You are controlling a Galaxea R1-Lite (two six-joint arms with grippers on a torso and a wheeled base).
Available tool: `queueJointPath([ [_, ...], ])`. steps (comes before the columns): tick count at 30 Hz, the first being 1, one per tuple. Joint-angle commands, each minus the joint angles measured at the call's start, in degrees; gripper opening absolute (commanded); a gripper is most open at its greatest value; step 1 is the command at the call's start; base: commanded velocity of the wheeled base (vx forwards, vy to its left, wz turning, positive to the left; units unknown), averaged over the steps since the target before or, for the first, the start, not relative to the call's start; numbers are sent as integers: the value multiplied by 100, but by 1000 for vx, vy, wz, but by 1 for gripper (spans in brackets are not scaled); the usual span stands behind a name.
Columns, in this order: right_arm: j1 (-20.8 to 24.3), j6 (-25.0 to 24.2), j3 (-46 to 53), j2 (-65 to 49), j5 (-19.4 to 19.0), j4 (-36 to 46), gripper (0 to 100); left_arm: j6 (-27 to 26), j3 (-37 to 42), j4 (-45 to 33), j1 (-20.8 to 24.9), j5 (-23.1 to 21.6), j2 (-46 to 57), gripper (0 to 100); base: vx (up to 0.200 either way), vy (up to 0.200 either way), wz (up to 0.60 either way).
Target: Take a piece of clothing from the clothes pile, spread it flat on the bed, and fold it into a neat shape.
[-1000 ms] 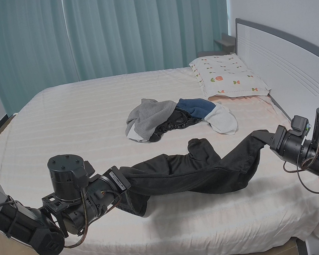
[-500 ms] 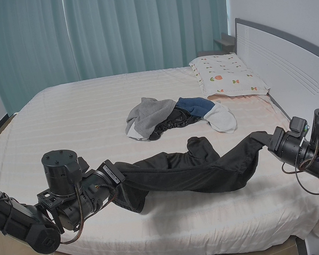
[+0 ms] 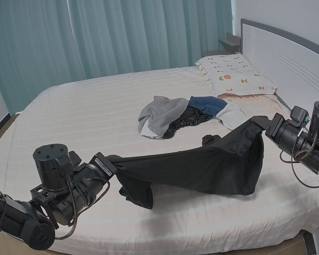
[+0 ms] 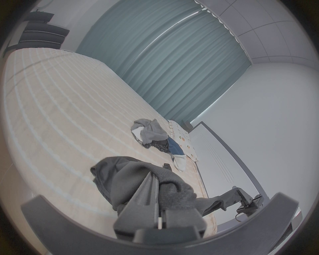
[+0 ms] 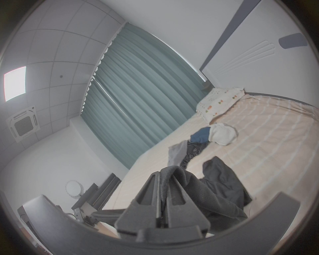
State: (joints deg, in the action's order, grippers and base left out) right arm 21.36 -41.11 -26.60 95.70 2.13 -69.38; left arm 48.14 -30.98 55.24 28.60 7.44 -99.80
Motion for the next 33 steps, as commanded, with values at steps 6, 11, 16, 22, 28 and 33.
queueJointPath([
  [6,-53,-55,-21,652,103,-885,0,2,-5,14,-21,3,93,0,0,200,0],
  [11,-106,-284,-38,872,42,-1421,0,20,4,5,-30,-58,145,0,0,200,0],
  [16,-141,-442,-73,942,77,-1447,0,20,-5,14,-47,-49,84,0,0,200,0],
  [22,-123,-442,-73,828,103,-1465,0,20,4,14,-56,-41,128,0,0,200,0],
  [28,-202,-460,-135,898,85,-1465,0,11,4,14,-83,-32,145,0,0,200,0],
  [33,-202,-451,-144,819,85,-1465,0,11,4,14,-91,-32,154,0,0,200,0],
])
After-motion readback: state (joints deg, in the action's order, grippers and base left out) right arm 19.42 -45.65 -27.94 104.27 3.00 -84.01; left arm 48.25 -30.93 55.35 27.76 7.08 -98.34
